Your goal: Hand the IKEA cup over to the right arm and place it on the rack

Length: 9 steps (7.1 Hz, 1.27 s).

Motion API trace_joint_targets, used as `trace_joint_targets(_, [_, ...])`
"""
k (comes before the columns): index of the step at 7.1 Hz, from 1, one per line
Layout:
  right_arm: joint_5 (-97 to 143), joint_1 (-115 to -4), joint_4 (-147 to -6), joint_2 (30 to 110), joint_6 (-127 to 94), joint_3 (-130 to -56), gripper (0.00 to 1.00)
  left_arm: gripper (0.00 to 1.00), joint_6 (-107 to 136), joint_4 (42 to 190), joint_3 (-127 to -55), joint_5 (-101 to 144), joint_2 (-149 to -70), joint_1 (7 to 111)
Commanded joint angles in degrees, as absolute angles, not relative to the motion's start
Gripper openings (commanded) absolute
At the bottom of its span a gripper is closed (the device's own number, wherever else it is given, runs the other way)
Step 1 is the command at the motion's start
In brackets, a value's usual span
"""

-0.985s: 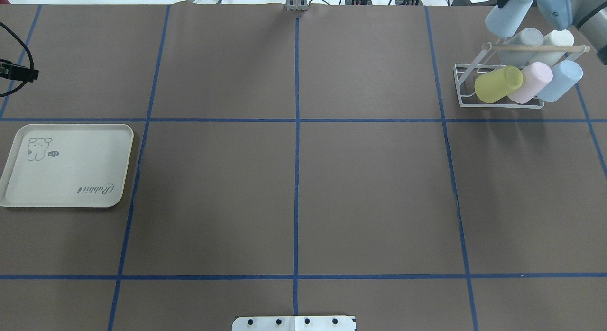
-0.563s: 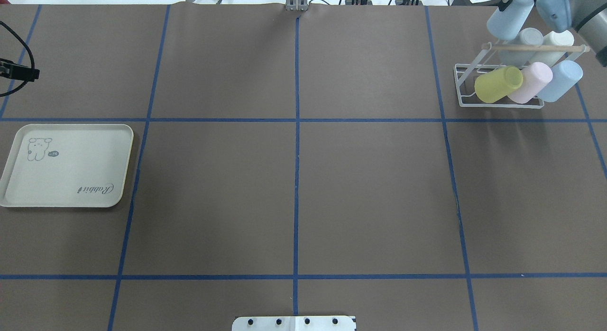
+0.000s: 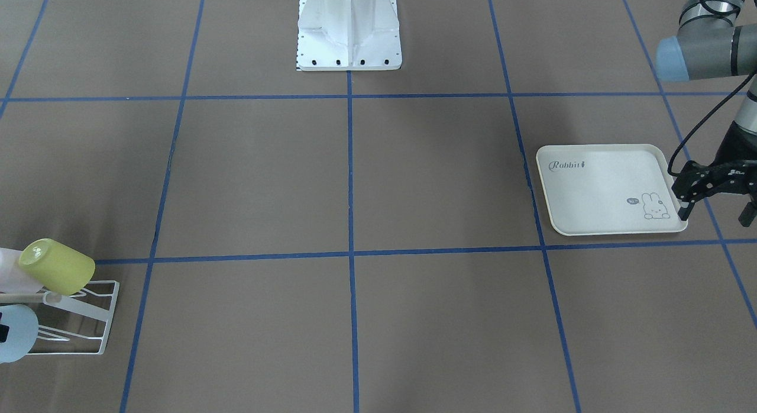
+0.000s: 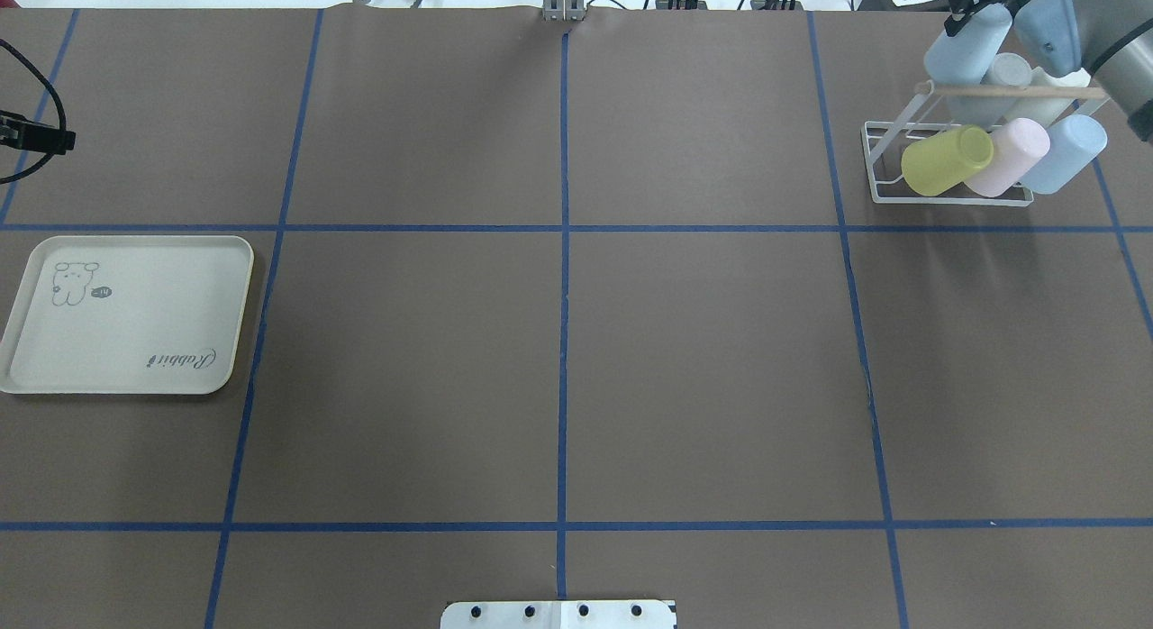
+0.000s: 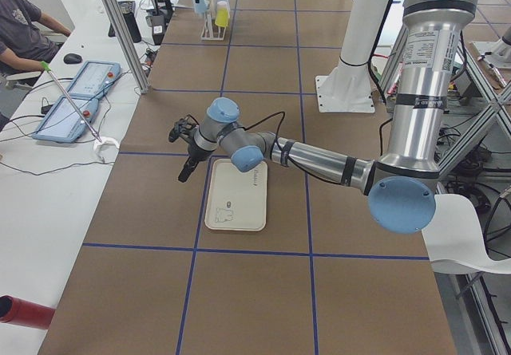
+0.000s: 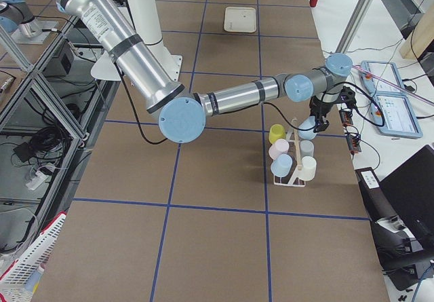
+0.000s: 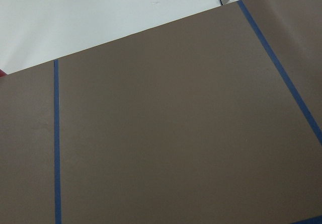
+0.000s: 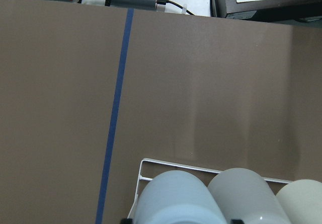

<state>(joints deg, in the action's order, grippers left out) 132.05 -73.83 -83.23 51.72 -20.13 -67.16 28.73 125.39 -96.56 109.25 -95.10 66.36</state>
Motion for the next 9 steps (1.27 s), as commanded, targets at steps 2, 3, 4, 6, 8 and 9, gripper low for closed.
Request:
trace_joint_targets(2, [131.66, -72.25, -83.23, 52.29, -20.04, -67.06, 0.32, 1.00, 28.74, 125.33, -96.42, 109.25, -95.19, 66.36])
trace_joint_targets(3, [131.66, -72.33, -83.23, 52.29, -20.04, -66.97, 0.33, 1.00, 28.74, 125.33, -96.42, 109.25, -95.19, 66.36])
trace_joint_targets(4, [131.57, -72.25, -83.15, 52.29, -19.95, -66.80, 0.36, 1.00, 28.74, 125.33, -96.42, 109.25, -95.19, 66.36])
trace_joint_targets(6, [131.40, -72.16, -83.15, 52.56, -19.95, -66.71, 0.48, 1.00, 28.74, 125.33, -96.42, 109.25, -95.19, 66.36])
trace_joint_targets(8, [131.40, -71.90, -83.06, 52.91, -20.04, -66.71, 0.61, 1.00, 28.74, 125.33, -96.42, 109.25, -95.19, 66.36])
trace_joint_targets(9, [131.40, -71.81, -83.06, 52.91, -20.04, -66.80, 0.79, 1.00, 28.74, 125.33, -96.50, 109.25, -95.19, 66.36])
